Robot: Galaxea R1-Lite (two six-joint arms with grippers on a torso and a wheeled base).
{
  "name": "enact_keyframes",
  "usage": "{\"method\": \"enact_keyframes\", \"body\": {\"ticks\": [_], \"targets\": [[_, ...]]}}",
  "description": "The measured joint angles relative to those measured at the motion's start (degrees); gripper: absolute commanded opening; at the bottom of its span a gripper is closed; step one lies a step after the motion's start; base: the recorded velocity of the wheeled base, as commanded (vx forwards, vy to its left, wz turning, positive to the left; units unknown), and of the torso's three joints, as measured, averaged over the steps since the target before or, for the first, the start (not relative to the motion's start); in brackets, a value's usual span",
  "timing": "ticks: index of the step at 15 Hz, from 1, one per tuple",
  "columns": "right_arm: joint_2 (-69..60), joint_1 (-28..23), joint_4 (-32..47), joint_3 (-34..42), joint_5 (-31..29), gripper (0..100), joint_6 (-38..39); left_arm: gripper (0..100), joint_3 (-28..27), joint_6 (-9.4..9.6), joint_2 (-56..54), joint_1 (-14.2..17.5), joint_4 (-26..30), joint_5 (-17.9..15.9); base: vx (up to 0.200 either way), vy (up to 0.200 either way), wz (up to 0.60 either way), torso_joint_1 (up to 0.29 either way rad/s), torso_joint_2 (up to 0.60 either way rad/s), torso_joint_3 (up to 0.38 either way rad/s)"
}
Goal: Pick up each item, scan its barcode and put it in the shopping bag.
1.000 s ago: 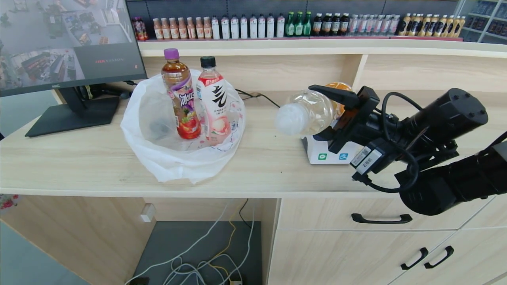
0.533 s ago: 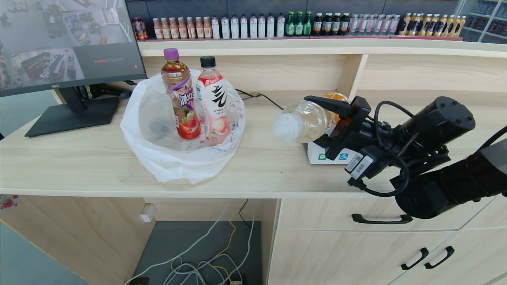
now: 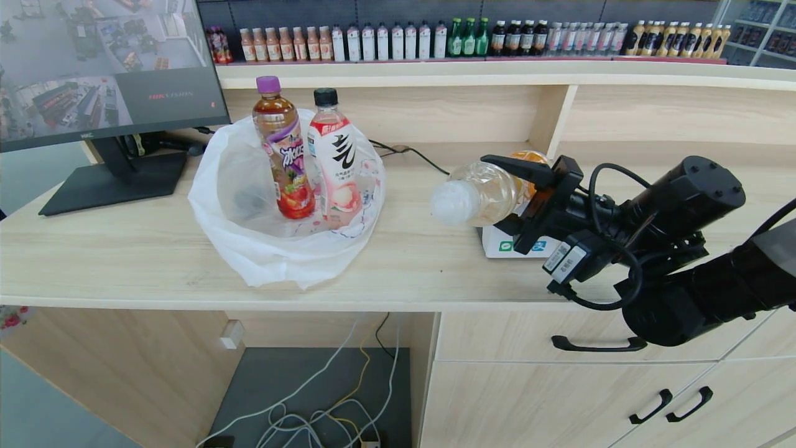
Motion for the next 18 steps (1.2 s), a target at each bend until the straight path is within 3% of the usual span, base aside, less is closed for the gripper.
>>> {"method": "enact_keyframes", "body": {"ticks": [18], "targets": [[0.0, 0.1, 0.0, 0.1, 0.0, 0, 0.0, 100, 0.0, -0.02, 0.0, 0.0, 0.0, 0.0, 0.000, 0.000, 0.00, 0.000, 0.00, 0.000]]}}
